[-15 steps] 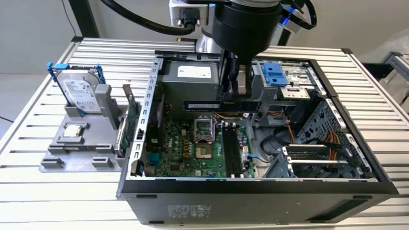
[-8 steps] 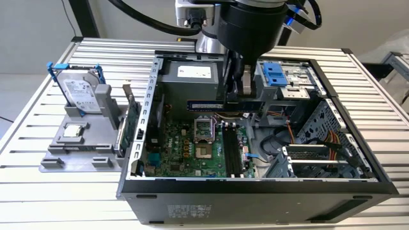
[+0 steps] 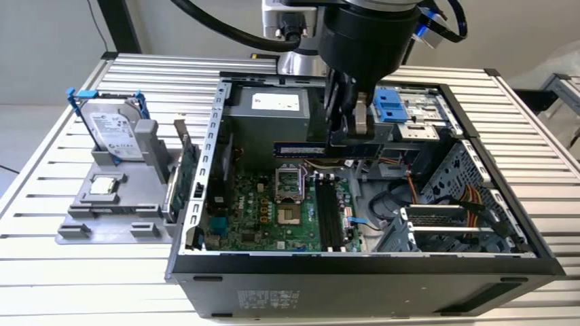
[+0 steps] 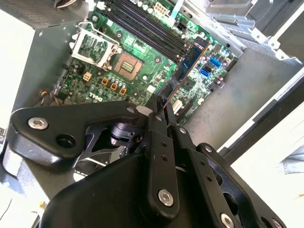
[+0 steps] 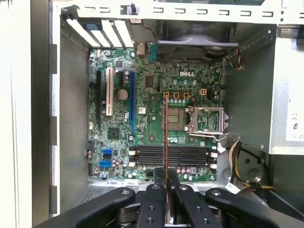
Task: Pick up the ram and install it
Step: 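Pick up the ram and move it above insertion slot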
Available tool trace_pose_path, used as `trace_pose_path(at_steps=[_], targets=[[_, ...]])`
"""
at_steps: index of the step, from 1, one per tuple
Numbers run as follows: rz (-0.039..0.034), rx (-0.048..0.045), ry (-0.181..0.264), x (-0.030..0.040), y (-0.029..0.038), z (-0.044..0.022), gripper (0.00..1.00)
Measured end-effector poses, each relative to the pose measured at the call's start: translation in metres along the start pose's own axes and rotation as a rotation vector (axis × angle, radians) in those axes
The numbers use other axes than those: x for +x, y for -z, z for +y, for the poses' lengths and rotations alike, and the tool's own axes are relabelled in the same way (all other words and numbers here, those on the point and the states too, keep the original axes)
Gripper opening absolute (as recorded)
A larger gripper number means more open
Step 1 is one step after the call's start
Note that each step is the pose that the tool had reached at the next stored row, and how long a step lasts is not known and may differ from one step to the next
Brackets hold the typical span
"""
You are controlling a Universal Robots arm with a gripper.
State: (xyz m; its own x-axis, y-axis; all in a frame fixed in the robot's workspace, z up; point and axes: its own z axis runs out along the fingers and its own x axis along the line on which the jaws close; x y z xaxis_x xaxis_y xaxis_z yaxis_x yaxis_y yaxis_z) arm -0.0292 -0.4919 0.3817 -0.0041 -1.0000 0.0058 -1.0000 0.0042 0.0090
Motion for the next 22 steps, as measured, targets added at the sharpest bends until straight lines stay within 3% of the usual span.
trace_pose_path(at_steps=[22], targets=[[0.0, -0.0001, -0.016, -0.0002, 0.0002, -0.0165, 0.0]])
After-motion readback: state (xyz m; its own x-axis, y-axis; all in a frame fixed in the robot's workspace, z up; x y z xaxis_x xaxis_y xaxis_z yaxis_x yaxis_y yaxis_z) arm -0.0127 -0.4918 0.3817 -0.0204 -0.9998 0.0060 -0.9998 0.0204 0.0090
